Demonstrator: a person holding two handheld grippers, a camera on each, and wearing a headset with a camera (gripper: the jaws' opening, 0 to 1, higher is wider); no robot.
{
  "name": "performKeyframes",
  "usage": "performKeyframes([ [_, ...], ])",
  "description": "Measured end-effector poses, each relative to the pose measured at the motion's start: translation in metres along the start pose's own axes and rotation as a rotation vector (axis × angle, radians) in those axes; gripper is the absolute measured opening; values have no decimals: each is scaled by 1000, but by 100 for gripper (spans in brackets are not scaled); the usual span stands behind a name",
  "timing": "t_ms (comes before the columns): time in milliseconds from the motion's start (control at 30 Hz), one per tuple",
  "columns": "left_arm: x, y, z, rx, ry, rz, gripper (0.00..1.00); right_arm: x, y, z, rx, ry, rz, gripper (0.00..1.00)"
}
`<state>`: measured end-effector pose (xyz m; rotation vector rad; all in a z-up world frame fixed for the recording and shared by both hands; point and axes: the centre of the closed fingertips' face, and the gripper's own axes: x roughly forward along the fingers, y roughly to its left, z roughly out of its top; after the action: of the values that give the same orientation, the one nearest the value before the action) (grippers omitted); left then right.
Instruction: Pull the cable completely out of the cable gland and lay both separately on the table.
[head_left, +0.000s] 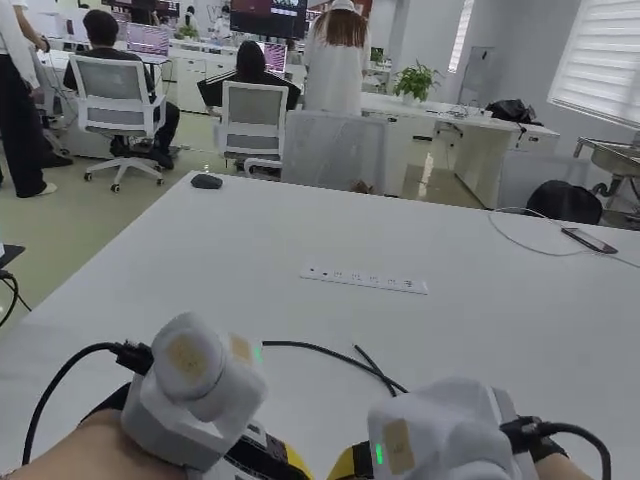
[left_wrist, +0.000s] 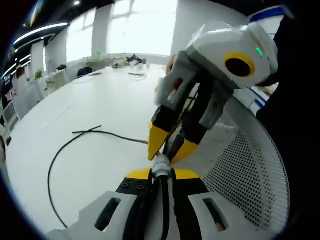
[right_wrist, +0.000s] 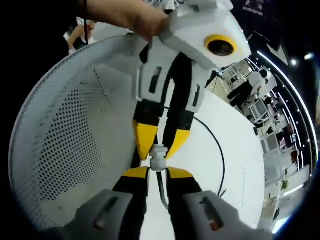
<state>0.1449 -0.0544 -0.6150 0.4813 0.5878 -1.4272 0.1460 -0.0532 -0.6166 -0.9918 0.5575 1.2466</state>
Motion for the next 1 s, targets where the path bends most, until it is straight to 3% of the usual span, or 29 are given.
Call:
performKeyframes([
  [100, 4, -5, -9, 153, 91, 40, 16, -5, -2, 1, 88, -47, 30, 13],
  [133, 5, -7, -9, 176, 101, 41, 16, -5, -5, 4, 108, -65, 28, 15],
  [233, 6, -9, -5, 259, 114, 71, 16, -5, 6, 7, 141, -73, 133, 17],
  [333, 5, -9, 0, 327, 112, 93, 16, -1, 6, 6, 127, -55, 139, 18],
  [400, 5, -9, 2, 355, 116, 103, 16, 1, 9, 6, 132, -47, 160, 19],
  [567, 4, -7, 2, 360, 125, 114, 16, 1, 10, 7, 133, -44, 158, 14],
  [633, 4, -7, 0, 323, 121, 105, 16, 1, 12, 7, 116, -38, 146, 14],
  [733, 5, -6, 0, 221, 87, 81, 16, 1, 10, 6, 60, -25, 107, 14],
  [767, 6, -8, 1, 102, 61, 44, 16, 2, 12, 5, 41, -14, 100, 14],
  [800, 6, -6, 1, 20, 43, 33, 16, 2, 9, 5, 11, -7, 74, 13],
  [833, 6, -3, 0, -20, 29, 22, 16, 2, 7, 5, -9, -6, 38, 13],
  [933, 5, 0, 0, -138, 3, -9, 16, 0, 3, 8, -37, -19, -19, 12],
  [1000, 5, 3, -1, -159, -6, -13, 16, 0, 4, 6, -12, -17, -33, 12],
])
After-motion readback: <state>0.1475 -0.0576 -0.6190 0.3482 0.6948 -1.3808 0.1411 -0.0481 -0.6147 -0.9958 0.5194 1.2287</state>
